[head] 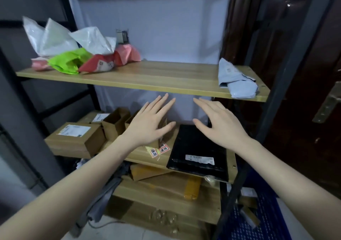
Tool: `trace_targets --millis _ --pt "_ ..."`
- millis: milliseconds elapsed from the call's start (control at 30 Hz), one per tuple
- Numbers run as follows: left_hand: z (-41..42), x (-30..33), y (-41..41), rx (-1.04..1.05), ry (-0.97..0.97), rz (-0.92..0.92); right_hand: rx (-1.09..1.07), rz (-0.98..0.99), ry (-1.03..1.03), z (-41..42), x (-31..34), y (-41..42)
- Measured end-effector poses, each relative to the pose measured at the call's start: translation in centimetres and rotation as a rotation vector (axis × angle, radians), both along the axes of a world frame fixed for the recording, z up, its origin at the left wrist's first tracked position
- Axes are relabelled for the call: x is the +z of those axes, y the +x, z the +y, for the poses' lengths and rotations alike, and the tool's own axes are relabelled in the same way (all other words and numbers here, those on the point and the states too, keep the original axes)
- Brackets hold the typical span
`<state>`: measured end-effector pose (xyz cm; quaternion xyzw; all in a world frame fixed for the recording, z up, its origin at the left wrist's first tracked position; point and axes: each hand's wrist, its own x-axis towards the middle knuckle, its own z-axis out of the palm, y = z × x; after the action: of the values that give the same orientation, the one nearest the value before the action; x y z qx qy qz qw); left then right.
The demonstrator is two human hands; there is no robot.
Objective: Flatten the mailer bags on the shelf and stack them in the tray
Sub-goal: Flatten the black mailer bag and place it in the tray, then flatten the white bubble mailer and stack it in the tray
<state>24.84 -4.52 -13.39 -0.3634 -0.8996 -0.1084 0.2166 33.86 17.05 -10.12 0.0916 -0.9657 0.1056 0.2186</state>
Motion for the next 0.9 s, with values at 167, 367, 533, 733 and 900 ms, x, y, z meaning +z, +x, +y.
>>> trace_targets --millis 167,367,533,733,900 --pt "-1.1 4.2 -0.5 0.033 0.071 0.056 0.062 0.081 0.001 -0.8 4.1 -0.6" --pt "-2.3 8.2 -1.6 0.052 0.114 0.11 0.095 0.179 -0.041 -1.5 7.9 -2.5" --pt "-3.9 9.9 -3.8 0.092 0.124 0.159 0.116 0.21 -0.069 -2.8 9.5 -5.0" --pt "-6.6 11.1 -8.4 0.134 0.135 0.16 0.146 0.183 -0.067 -5.7 10.0 -10.2" --pt "-10.1 12.4 -14.2 0.178 0.146 0.207 0.159 0.157 -0.029 -8.9 10.7 -15.7"
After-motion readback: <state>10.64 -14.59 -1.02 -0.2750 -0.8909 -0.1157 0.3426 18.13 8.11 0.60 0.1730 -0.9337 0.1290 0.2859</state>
